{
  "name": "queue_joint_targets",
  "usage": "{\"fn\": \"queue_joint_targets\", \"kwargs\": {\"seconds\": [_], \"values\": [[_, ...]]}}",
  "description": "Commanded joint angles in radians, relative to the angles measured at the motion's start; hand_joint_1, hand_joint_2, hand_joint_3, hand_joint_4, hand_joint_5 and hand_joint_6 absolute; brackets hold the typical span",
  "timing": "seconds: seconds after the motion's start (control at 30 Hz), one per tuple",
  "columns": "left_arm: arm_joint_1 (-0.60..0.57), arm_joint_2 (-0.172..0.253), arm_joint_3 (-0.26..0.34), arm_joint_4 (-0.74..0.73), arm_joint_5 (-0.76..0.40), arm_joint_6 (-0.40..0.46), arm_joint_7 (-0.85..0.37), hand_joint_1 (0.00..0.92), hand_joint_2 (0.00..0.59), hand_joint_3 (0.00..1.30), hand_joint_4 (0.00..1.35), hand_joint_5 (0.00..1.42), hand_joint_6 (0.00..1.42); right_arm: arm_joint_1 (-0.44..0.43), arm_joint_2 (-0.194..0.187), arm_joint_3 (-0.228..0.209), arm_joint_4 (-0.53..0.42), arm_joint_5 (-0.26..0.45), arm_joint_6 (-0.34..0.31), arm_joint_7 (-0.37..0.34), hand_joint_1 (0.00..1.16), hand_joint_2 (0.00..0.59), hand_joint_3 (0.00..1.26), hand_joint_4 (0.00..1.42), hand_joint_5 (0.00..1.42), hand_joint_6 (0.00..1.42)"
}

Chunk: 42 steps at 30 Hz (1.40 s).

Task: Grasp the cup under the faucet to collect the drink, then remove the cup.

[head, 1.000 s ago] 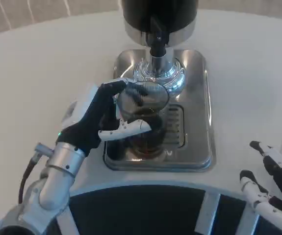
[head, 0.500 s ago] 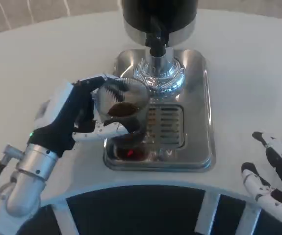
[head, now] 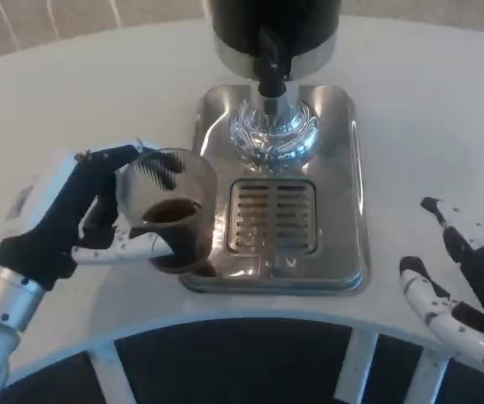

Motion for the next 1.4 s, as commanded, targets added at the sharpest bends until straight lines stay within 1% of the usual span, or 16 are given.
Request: {"fn": "queue_joint_targets", "kwargs": {"seconds": [0.03, 0.23, 0.47, 0.67, 0.7, 0.77, 0.87, 0.97, 1.0, 1.1, 1.13, 1.23, 1.4], "values": [[0.044, 0.028, 0.035, -0.063, -0.057, -0.051, -0.035, 0.573, 0.018, 1.00, 1.20, 1.38, 1.42, -0.013, -0.014, 0.012, 0.003, -0.012, -0.015, 0.022, 0.17, 0.517, 0.02, 0.00, 0.00, 0.00], [0.132, 0.039, 0.069, -0.172, -0.121, -0.054, -0.103, 0.578, 0.013, 1.00, 1.20, 1.39, 1.42, -0.056, -0.035, 0.019, -0.002, -0.014, -0.029, 0.050, 0.18, 0.512, 0.02, 0.00, 0.00, 0.00], [0.227, 0.045, 0.112, -0.299, -0.190, -0.037, -0.170, 0.582, 0.005, 1.00, 1.20, 1.39, 1.42, -0.091, -0.040, 0.041, -0.001, -0.028, -0.039, 0.070, 0.19, 0.510, 0.02, 0.00, 0.00, 0.00], [0.286, 0.044, 0.144, -0.373, -0.239, -0.027, -0.220, 0.580, 0.000, 1.00, 1.20, 1.38, 1.42, -0.104, -0.035, 0.075, -0.003, -0.048, -0.055, 0.084, 0.20, 0.509, 0.02, 0.00, 0.00, 0.00], [0.291, 0.043, 0.147, -0.380, -0.243, -0.025, -0.227, 0.579, 0.000, 1.00, 1.21, 1.38, 1.42, -0.104, -0.036, 0.080, -0.005, -0.051, -0.059, 0.088, 0.20, 0.520, 0.02, 0.00, 0.00, 0.00], [0.304, 0.043, 0.151, -0.392, -0.252, -0.031, -0.241, 0.578, 0.000, 1.00, 1.21, 1.38, 1.42, -0.104, -0.039, 0.093, -0.011, -0.061, -0.073, 0.096, 0.21, 0.523, 0.01, 0.00, 0.00, 0.00], [0.319, 0.038, 0.158, -0.401, -0.261, -0.039, -0.261, 0.578, 0.000, 1.00, 1.21, 1.38, 1.42, -0.096, -0.041, 0.131, -0.023, -0.088, -0.109, 0.117, 0.22, 0.518, 0.01, 0.00, 0.00, 0.00], [0.331, 0.034, 0.162, -0.409, -0.269, -0.044, -0.277, 0.581, 0.000, 1.00, 1.21, 1.38, 1.42, -0.085, -0.031, 0.165, -0.032, -0.121, -0.139, 0.136, 0.24, 0.528, 0.00, 0.00, 0.00, 0.00], [0.336, 0.032, 0.162, -0.414, -0.272, -0.046, -0.283, 0.582, 0.000, 1.00, 1.21, 1.38, 1.42, -0.082, -0.024, 0.173, -0.035, -0.133, -0.150, 0.142, 0.27, 0.537, 0.00, 0.00, 0.00, 0.00], [0.350, 0.028, 0.161, -0.427, -0.275, -0.054, -0.296, 0.583, 0.000, 1.00, 1.21, 1.38, 1.42, -0.068, -0.007, 0.201, -0.043, -0.163, -0.180, 0.165, 0.28, 0.537, 0.00, 0.00, 0.00, 0.00], [0.356, 0.027, 0.159, -0.432, -0.276, -0.057, -0.300, 0.583, 0.000, 1.00, 1.21, 1.38, 1.42, -0.063, 0.000, 0.208, -0.045, -0.170, -0.191, 0.172, 0.31, 0.536, 0.00, 0.00, 0.00, 0.00], [0.372, 0.023, 0.155, -0.449, -0.284, -0.059, -0.314, 0.584, 0.000, 1.00, 1.21, 1.38, 1.42, -0.054, 0.019, 0.220, -0.047, -0.187, -0.213, 0.190, 0.32, 0.536, 0.00, 0.00, 0.00, 0.00], [0.389, 0.015, 0.156, -0.470, -0.292, -0.058, -0.330, 0.585, 0.000, 1.00, 1.21, 1.38, 1.42, -0.044, 0.043, 0.219, -0.048, -0.197, -0.236, 0.207, 0.33, 0.530, 0.00, 0.00, 0.00, 0.00]]}}
